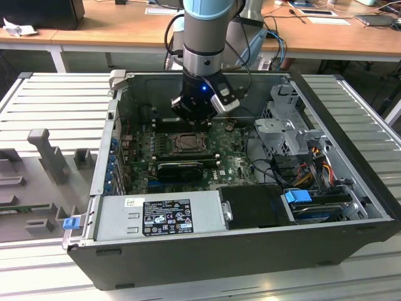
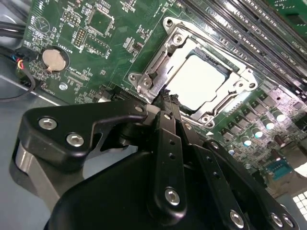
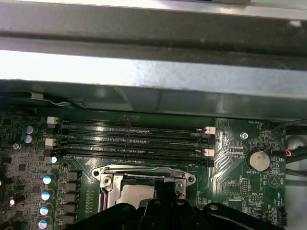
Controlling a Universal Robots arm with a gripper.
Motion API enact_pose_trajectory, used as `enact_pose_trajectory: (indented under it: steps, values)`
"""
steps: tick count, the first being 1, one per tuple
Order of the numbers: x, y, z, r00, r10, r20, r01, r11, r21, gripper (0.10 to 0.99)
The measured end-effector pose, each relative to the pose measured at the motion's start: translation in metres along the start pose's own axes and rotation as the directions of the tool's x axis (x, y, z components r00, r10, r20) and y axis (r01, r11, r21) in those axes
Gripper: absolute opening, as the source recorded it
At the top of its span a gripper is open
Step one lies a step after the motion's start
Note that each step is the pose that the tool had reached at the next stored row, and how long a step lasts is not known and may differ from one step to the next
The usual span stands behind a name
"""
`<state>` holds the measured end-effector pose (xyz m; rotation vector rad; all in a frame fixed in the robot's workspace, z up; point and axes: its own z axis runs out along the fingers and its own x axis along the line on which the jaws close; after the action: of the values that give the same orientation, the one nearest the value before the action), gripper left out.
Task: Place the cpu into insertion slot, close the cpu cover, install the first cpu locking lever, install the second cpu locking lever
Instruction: 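Install the second cpu locking lever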
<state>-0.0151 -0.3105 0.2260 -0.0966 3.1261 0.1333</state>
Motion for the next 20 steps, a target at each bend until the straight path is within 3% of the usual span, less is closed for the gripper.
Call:
enact_pose_trajectory:
  steps: [4,12,15,20]
  values:
    - [0.0008,-0.0115,-0.0010,1.0000,0.000,0.0000,0.000,1.0000,0.000,0.106]
    - [0.0007,-0.0124,-0.0088,1.0000,0.000,0.0001,0.000,1.0000,0.000,0.106]
    - [0.0010,-0.0161,-0.0092,1.0000,0.000,0.0000,0.000,1.0000,0.000,0.106]
    - [0.0022,-0.0350,-0.0111,1.0000,0.000,-0.0001,0.000,1.0000,0.000,0.106]
